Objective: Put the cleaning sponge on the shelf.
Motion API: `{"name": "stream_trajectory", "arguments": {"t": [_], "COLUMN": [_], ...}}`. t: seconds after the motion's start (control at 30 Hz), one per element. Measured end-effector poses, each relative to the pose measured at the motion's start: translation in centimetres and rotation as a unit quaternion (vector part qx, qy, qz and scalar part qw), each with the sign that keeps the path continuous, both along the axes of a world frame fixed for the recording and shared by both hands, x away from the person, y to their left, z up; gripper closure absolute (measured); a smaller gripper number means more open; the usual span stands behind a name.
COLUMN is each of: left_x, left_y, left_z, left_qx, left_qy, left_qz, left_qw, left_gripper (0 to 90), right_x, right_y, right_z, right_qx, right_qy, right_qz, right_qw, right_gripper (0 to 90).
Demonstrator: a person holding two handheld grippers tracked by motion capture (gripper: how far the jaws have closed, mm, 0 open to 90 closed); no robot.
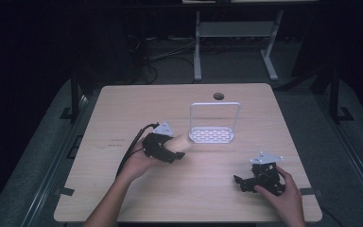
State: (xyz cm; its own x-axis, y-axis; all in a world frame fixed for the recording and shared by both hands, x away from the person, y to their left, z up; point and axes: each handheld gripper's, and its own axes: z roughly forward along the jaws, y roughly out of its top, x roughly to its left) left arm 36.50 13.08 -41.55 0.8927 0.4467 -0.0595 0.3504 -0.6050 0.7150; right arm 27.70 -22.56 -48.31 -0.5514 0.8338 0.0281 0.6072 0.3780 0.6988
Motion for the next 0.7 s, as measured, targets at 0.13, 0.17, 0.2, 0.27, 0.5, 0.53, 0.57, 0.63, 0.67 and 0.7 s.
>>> {"name": "stream_trajectory", "arguments": {"t": [0.13,0.17,0.2,0.27,0.5,0.53,0.57,0.63,0.67,0.7], "left_x": [0.2,0.2,0.3,0.4,0.8,0.8,0.9,1.0,1.0,1.1], "left_y": [-0.6,-0.6,-0.9,-1.4,-2.6,-2.9,-3.1,-3.6,-3.8,-4.0], "left_z": [0.0,0.0,0.0,0.1,0.0,0.0,0.0,0.0,0.0,0.0], "left_qx": [-0.002,-0.002,-0.002,-0.005,-0.005,-0.006,-0.006,-0.007,-0.008,-0.008], "left_qy": [-0.001,-0.001,-0.001,-0.002,-0.004,-0.004,-0.005,-0.007,-0.006,-0.007], "left_qz": [-0.001,-0.001,-0.002,-0.002,-0.005,-0.005,-0.006,-0.008,-0.009,-0.009], "left_qw": [1.0000,1.0000,1.0000,1.0000,1.0000,1.0000,1.0000,0.9999,0.9999,0.9999], "left_gripper": [26.6,26.6,26.6,26.7,26.6,26.6,26.6,26.7,26.6,26.6], "right_x": [0.0,0.0,0.0,0.0,0.0,0.0,0.0,0.0,0.0,0.0], "right_y": [0.0,0.0,0.0,0.0,0.0,0.0,0.0,0.0,0.0,0.0], "right_z": [0.0,0.0,0.0,0.0,0.0,0.0,0.0,0.0,0.0,0.0], "right_qx": [0.000,0.000,0.000,0.000,0.000,0.000,0.000,0.000,0.000,0.000], "right_qy": [0.000,0.000,0.000,-0.001,0.000,0.000,0.000,0.001,0.001,0.001], "right_qz": [0.000,0.000,0.000,0.000,0.000,0.000,0.000,0.000,-0.001,-0.001], "right_qw": [1.0000,1.0000,1.0000,1.0000,1.0000,1.0000,1.0000,1.0000,1.0000,1.0000], "right_gripper": [0.0,0.0,0.0,0.0,0.0,0.0,0.0,0.0,0.0,0.0]}}
